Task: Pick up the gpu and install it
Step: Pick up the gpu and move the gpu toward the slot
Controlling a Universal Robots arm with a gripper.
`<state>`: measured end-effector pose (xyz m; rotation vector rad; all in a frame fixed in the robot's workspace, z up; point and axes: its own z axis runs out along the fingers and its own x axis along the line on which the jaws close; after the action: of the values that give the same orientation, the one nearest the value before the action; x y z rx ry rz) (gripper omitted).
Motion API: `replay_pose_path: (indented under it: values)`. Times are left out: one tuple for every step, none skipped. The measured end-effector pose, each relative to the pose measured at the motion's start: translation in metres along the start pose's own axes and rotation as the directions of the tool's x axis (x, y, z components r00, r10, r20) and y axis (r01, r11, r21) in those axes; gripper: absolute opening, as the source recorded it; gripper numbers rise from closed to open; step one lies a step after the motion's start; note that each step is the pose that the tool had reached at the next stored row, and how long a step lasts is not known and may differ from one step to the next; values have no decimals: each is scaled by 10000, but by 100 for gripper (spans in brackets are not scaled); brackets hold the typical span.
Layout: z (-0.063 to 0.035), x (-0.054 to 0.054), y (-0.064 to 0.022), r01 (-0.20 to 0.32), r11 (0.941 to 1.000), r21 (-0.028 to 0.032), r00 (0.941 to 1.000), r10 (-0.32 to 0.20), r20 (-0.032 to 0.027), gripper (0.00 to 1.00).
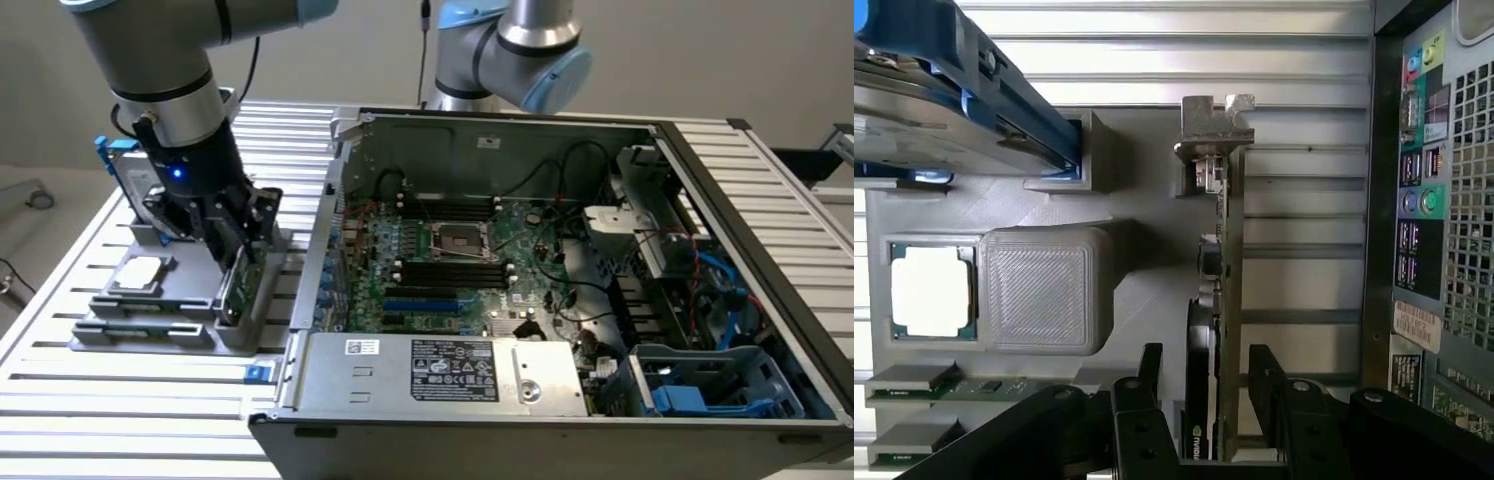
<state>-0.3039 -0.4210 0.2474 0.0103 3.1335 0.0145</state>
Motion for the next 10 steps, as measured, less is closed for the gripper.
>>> replay_pose_path:
  values:
    - [1, 1, 0, 1, 10000, 1, 10000, -1, 0, 48]
    - [0, 1, 0, 0, 10000, 2, 10000, 0, -1, 48]
    - [1, 4, 1, -1, 10000, 2, 10000, 1, -1, 48]
    - [3, 9, 1, -2, 10000, 1, 10000, 2, 1, 48]
    - [6, 15, 1, -2, 10000, 1, 10000, 2, 0, 48]
    - [9, 19, 0, -1, 10000, 1, 10000, 1, 1, 48]
    - [11, 20, 0, 0, 10000, 0, 10000, 0, 2, 48]
    - [12, 21, 0, 0, 10000, 2, 10000, 0, 0, 48]
    - [15, 22, 0, 0, 10000, 2, 10000, 0, 0, 48]
    - [20, 22, 0, 0, 10000, 1, 10000, 0, 3, 48]
